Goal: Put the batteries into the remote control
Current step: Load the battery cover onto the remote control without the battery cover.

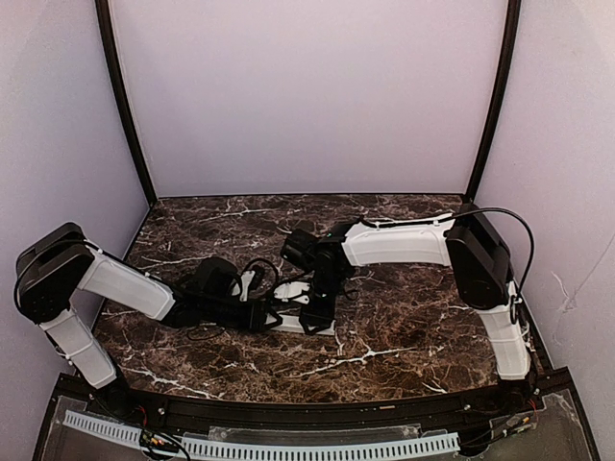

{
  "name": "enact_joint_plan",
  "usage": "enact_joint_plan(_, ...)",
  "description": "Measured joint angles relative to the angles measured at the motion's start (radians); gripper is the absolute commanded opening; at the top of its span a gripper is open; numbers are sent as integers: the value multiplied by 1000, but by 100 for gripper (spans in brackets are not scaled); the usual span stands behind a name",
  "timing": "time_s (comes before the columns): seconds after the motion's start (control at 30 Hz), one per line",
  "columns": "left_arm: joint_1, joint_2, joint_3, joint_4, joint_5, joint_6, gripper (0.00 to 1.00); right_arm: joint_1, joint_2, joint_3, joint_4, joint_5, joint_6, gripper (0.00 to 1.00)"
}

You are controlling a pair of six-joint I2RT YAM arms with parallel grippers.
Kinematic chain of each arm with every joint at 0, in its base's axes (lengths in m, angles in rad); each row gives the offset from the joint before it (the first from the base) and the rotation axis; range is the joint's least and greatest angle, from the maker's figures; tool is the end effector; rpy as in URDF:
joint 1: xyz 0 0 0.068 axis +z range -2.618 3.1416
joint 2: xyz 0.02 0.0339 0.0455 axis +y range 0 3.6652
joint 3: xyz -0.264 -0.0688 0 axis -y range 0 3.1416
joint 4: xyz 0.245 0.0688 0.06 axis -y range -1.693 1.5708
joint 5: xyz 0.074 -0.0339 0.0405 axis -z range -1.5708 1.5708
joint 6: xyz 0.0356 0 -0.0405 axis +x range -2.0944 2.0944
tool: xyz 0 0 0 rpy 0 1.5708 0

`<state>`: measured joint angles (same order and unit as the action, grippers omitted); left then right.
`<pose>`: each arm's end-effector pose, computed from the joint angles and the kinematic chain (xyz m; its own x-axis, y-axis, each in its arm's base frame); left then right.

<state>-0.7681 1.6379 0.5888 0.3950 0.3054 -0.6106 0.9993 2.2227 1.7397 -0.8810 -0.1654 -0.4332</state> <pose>0.2065 -0.2144 0.1287 -0.8369 0.0481 -0.5453 0.4326 0.6686 -0.6049 0.2371 0.3795 0.1559 -0.1245 -0.9592 -0.2540 -0.9918 0.1129 0.0601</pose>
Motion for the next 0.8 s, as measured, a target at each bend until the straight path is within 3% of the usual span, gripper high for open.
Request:
enact_joint_plan(0.43, 0, 0, 1, -11, -19, -22, 40, 0, -41, -66, 50, 3, -2, 74)
enact_joint_plan(0.8, 4, 6, 28, -46, -34, -26, 49, -14, -56, -89, 63, 5, -1, 66)
